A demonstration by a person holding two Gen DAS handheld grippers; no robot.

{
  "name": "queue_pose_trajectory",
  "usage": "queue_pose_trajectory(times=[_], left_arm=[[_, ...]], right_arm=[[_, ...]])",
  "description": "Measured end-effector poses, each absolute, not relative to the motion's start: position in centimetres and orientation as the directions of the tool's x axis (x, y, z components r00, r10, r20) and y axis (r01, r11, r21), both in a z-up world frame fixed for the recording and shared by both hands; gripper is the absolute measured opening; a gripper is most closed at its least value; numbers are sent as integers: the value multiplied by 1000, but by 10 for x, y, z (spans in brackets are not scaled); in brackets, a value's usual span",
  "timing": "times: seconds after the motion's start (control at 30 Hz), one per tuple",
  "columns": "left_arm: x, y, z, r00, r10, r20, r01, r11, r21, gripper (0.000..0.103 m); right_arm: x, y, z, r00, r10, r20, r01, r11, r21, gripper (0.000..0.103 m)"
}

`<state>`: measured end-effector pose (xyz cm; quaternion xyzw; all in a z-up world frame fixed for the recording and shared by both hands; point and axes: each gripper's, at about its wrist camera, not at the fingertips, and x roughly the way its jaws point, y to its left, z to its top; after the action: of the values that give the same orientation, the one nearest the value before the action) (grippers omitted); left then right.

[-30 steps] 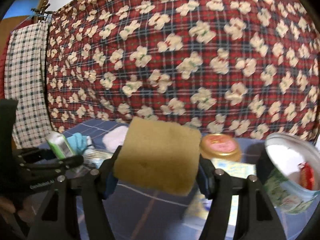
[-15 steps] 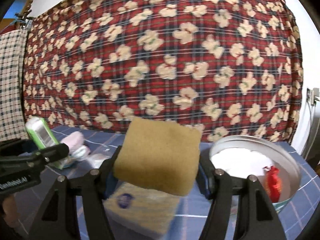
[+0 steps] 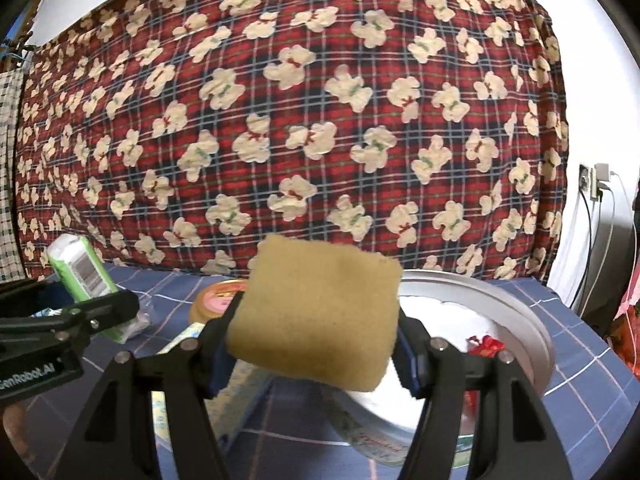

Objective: Organize soft objects
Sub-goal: 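Carry the sponge and the green packet over the metal tin with both grippers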

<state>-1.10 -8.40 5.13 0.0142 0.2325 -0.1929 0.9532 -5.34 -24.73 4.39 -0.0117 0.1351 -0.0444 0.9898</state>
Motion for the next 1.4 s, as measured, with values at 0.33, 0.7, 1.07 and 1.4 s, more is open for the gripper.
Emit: queue_pose_trajectory(times=[0.33, 0.7, 1.07, 1.4], left_arm=[[-4, -121, 58, 842, -313, -440, 352, 936, 9, 52], [3, -177, 60, 827, -351, -438, 406, 913, 34, 52], [6, -224, 50, 798, -394, -456, 461, 886, 42, 52], [14, -266, 46, 774, -432, -462, 500, 865, 29, 52]], right_arm=[[-54, -283, 47, 955, -152, -253, 146, 988, -44, 65], [-45, -353, 47, 919, -287, -270, 295, 956, -12, 65], [-39, -387, 43, 900, -319, -297, 330, 944, -13, 65], [-22, -417, 32, 868, -333, -367, 348, 937, -27, 65]])
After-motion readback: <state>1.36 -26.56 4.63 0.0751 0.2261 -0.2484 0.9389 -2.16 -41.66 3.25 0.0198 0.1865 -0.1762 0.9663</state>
